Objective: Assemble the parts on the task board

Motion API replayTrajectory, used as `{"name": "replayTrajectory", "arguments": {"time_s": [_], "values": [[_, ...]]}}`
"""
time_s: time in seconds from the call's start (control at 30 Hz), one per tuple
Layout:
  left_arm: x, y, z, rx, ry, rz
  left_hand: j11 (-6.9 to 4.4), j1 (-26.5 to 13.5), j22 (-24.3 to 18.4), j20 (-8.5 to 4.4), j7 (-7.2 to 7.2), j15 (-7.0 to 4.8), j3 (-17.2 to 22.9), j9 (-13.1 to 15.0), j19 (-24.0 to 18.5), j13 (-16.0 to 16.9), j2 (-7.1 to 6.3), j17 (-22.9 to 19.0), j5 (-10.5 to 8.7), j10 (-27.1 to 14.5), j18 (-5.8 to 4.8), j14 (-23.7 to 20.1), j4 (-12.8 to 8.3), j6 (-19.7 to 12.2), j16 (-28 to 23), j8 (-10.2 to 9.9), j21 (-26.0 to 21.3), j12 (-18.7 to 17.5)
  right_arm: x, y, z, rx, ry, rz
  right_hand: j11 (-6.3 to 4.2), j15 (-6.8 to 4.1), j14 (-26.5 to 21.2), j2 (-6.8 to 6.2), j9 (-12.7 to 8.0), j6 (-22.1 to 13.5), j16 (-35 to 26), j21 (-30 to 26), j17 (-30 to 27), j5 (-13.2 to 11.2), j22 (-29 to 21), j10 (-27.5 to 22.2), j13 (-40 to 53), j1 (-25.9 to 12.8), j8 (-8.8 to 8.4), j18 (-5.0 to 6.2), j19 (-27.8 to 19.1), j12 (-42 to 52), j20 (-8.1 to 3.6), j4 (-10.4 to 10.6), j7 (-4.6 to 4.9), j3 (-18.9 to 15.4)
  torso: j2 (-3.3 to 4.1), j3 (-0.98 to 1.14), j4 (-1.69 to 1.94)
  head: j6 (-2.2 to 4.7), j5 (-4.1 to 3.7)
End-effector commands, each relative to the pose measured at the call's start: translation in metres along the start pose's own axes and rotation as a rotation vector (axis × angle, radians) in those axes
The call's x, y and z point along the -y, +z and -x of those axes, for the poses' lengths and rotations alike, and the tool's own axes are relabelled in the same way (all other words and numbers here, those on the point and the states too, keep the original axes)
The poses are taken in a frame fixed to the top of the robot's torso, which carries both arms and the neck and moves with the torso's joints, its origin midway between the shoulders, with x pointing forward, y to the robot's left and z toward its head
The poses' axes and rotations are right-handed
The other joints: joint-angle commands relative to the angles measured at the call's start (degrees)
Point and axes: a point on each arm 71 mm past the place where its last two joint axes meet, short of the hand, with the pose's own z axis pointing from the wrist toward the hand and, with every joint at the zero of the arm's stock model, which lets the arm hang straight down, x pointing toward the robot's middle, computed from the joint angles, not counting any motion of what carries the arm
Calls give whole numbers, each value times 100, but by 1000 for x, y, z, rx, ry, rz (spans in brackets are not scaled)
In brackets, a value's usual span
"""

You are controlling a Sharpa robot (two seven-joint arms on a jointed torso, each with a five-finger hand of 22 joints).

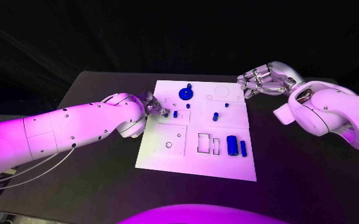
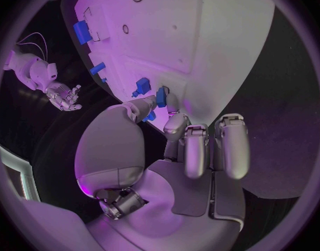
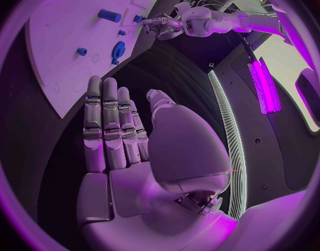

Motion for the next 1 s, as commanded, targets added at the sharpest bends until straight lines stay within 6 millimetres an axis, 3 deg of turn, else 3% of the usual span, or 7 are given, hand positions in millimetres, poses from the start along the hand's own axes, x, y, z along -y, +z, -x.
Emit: {"name": "replayTrajectory", "arguments": {"time_s": [0.03, 0.57, 1.0], "values": [[0, 0, -2, -24, 18, 2, -2, -52, 541, -25, 6, -40, -2, -7, 192, 21, 16, 1355, 20, 60, -77, 552, 15, 43, 25, 4, 29, 44, 0, 0, 0, -2, 0, 2, 24, 21, -1, -19, 6, -29, -8, -26, -5, 12, -6, -11, 6, -53, -24, 38, 34, 18, 17, -6, 8, -17, -2, 1, 1, -1, -1], [-1, 0, 1, -58, 53, 1, -39, 417, 566, -53, -34, -72, 60, 8, 202, 2, -33, 1351, 25, 24, -82, 550, -360, 4, 20, 12, 41, 11, 0, 0, 0, -4, 0, 1, 24, 22, -2, -17, 7, -30, -8, -28, -5, 15, -10, -13, 7, -58, -24, 38, 34, 18, 18, -7, 8, -18, -1, 0, 2, -7, -2], [3, 0, 1, -53, 42, -10, -37, 431, 565, -54, -28, -72, 70, 8, 201, -47, -23, 1351, 24, -2, -81, 550, -364, 0, 20, 10, 39, -14, 0, 0, -1, -6, 1, 4, 24, 22, -2, -17, 7, -30, -8, -28, -5, 15, -10, -13, 7, -58, -24, 38, 34, 18, 18, -7, 8, -18, 3, 5, -1, 11, 13]]}}
